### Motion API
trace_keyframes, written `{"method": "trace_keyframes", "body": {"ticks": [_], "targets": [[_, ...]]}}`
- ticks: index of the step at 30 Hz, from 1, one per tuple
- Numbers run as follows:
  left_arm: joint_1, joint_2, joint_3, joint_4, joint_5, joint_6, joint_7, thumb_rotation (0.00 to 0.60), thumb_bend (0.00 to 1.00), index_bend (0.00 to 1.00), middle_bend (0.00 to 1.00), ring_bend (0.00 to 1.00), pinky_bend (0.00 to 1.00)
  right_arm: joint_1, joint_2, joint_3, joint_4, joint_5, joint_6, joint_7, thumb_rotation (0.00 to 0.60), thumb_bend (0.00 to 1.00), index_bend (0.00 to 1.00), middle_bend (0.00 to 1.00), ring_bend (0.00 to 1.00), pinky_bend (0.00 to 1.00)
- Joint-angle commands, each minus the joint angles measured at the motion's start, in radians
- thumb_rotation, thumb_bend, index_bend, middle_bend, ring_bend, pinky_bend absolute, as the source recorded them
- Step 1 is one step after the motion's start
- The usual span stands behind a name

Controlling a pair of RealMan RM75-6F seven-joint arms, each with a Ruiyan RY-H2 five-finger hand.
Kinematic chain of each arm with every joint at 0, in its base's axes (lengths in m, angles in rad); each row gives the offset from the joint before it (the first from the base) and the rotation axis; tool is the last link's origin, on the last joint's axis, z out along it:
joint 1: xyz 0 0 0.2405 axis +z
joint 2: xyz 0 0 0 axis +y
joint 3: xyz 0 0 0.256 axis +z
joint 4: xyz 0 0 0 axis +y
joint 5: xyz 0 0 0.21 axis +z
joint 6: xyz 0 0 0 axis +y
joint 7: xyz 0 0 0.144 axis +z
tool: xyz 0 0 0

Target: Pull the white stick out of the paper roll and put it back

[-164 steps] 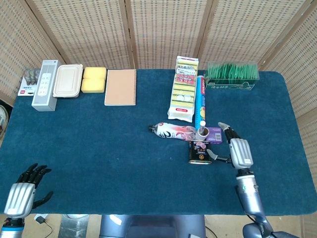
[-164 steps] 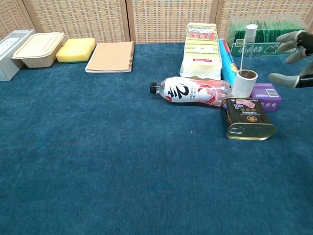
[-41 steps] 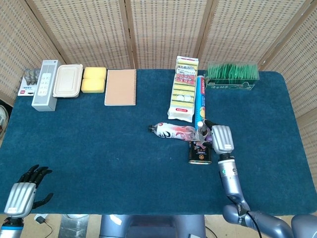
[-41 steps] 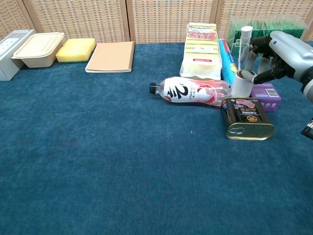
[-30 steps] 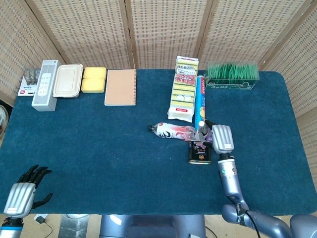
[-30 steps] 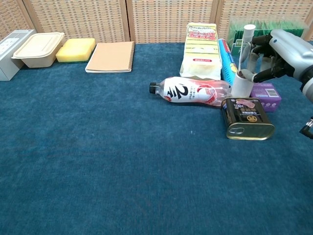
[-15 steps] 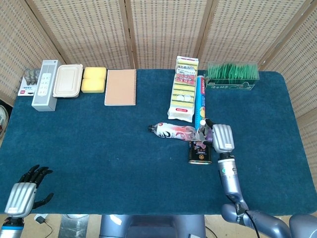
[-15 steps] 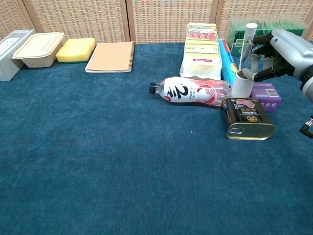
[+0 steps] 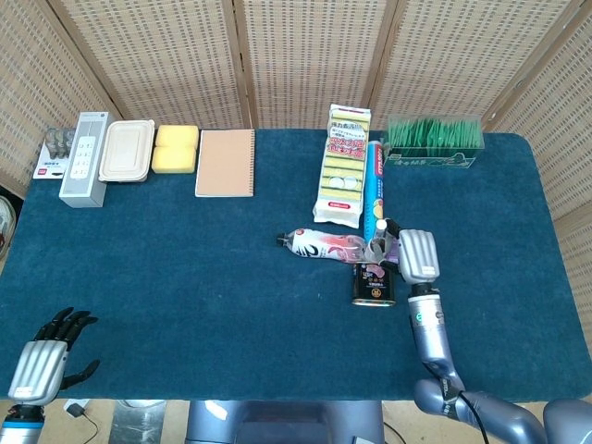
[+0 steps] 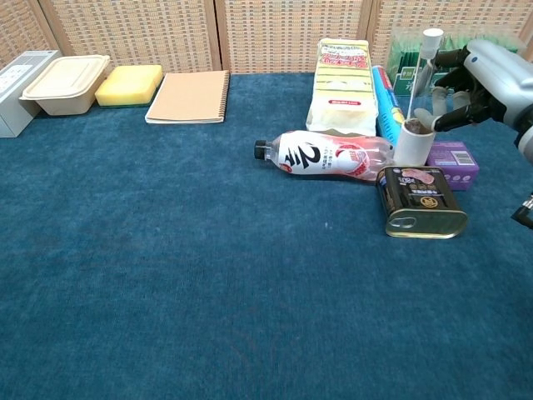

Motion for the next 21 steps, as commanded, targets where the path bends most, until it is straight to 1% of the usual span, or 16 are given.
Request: {"method": "trace_keyframes", "body": {"ticks": [1,21], "targets": [[0.002,-0.001,-0.001,0.003,-0.003,0.002,-0.006,0.600,0.18,0.25,0.22,0.12,0.24,-0.001,0.013,0.006,-0.016,0.001,0.007,-0.009,0.600,0.45,0.54,0.70,0.79,0.72],[0.009,-0.007,0.000,0.033,-0.007,0.009,-0.051,0.600,0.18,0.25,0.22,0.12,0.24,-0.017,0.092,0.032,-0.145,0.027,0.031,-0.066,0.600,0.46,0.57,0.74,0.83,0.74]]}}
